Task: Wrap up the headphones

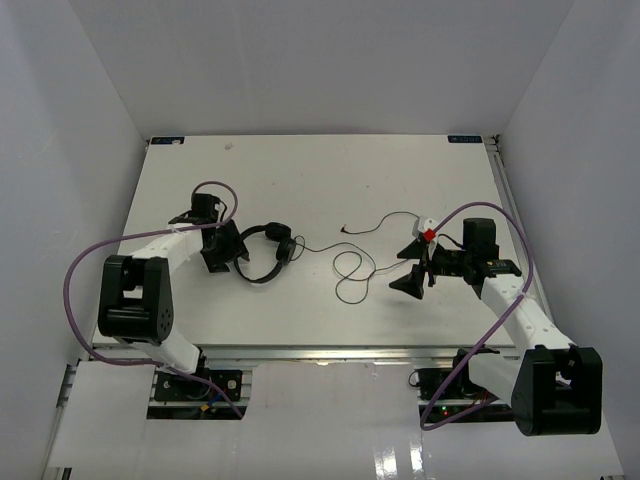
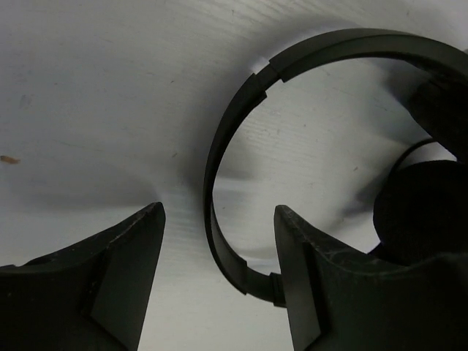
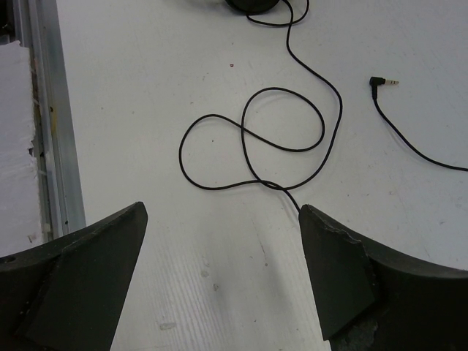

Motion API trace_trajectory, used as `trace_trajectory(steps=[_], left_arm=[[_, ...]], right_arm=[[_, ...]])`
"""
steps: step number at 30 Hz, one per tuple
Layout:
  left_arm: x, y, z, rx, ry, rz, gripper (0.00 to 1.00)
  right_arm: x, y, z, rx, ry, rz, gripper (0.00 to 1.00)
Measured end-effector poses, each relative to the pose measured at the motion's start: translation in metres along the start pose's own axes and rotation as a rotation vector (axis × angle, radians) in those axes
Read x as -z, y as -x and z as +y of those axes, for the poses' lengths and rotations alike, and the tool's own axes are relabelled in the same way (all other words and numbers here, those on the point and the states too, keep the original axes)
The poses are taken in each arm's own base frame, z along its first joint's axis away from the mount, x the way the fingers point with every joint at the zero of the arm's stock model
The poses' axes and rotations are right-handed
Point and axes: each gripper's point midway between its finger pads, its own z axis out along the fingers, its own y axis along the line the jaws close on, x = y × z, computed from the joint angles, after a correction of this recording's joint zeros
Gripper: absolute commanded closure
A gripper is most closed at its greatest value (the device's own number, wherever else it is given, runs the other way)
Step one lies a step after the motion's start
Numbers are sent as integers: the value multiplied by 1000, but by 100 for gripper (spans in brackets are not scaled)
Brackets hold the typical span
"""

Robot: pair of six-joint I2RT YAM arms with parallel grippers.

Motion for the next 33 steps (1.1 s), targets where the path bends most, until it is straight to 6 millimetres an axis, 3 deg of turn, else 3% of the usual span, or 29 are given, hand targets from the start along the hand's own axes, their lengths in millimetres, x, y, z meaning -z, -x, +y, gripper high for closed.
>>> trace_trajectory(steps=[6,17,23,30,33], left_arm=[[-17,-1,0,-49,64,18,45],[-23,7,4,-67,115,-24,70],[-25,10,3,-80,108,-54,98],[-19,6,2,-89,79,-81,100],[-1,3,0,-96,58,-100,100]], right_arm=[[0,0,0,0,0,0,9],[3,0,-4,-6,-15,-4,9],[3,0,-1,7,1,-10,10],[-3,-2,16,74,71,1,6],[-16,-2,25,157,107,59,1]])
